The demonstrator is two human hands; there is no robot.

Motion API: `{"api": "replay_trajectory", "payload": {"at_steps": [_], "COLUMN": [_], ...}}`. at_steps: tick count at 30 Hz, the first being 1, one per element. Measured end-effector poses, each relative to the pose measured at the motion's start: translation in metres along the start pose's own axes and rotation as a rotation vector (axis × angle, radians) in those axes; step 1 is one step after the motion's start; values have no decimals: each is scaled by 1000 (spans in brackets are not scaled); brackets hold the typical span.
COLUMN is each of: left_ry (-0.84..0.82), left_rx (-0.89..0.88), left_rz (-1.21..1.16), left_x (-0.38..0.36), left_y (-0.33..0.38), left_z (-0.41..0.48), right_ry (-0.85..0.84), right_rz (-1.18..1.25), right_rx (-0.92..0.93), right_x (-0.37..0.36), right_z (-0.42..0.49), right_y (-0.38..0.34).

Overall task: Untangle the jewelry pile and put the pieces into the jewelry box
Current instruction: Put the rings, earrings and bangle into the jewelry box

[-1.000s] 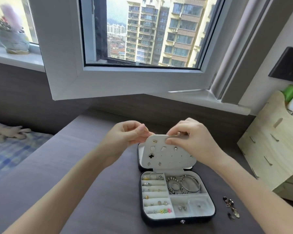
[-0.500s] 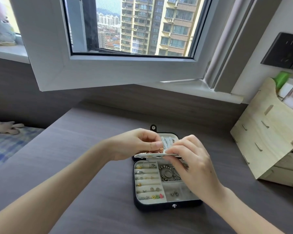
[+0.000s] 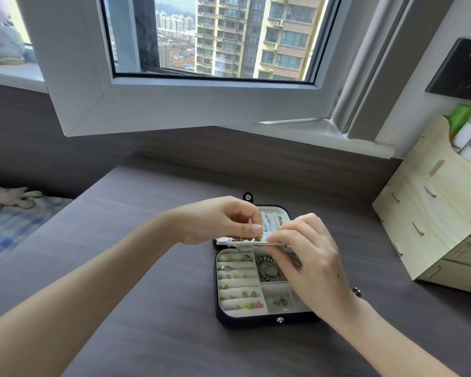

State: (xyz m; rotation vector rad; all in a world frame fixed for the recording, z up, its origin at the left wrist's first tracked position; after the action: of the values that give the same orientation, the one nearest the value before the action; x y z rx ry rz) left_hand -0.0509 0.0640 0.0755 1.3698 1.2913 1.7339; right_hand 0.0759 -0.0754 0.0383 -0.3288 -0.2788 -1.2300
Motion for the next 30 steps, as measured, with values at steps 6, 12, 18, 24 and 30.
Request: {"api": "replay_trajectory", "payload": {"at_steps": [6,12,18,24,30], "left_ry": [-14,-66,-131,-136,-236], "left_rx": [-10,-22,-1,95,173], "left_rz": [83,327,569,579,616], "left_x": [5,8,6,0,0], "left_y": [4,20,33,36,40], "left_z": [0,4,7,8,13], "right_ry": [1,14,35,45,70], "right_rz": [-13,-24,-69,-92,-90], "right_rx": [4,7,15,28,57], "right_x": [-1,-1,-3,-6,-7], "right_z": [-1,-1,-1,0,1], "right_y": [-1,-3,-7,-7,-8]}}
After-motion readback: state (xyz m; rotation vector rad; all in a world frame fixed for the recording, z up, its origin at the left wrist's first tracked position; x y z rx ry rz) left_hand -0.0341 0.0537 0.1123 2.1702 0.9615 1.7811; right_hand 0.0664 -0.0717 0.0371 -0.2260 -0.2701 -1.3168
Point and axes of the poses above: each hand's wrist, its own z-axis towards the middle knuckle, its own x-axis out of the back of the hand, y = z × x, the point moved 1 cm from there along z, towards the middle knuckle, and after that the axes turned 9 degrees about y, right-handed, at the moved point
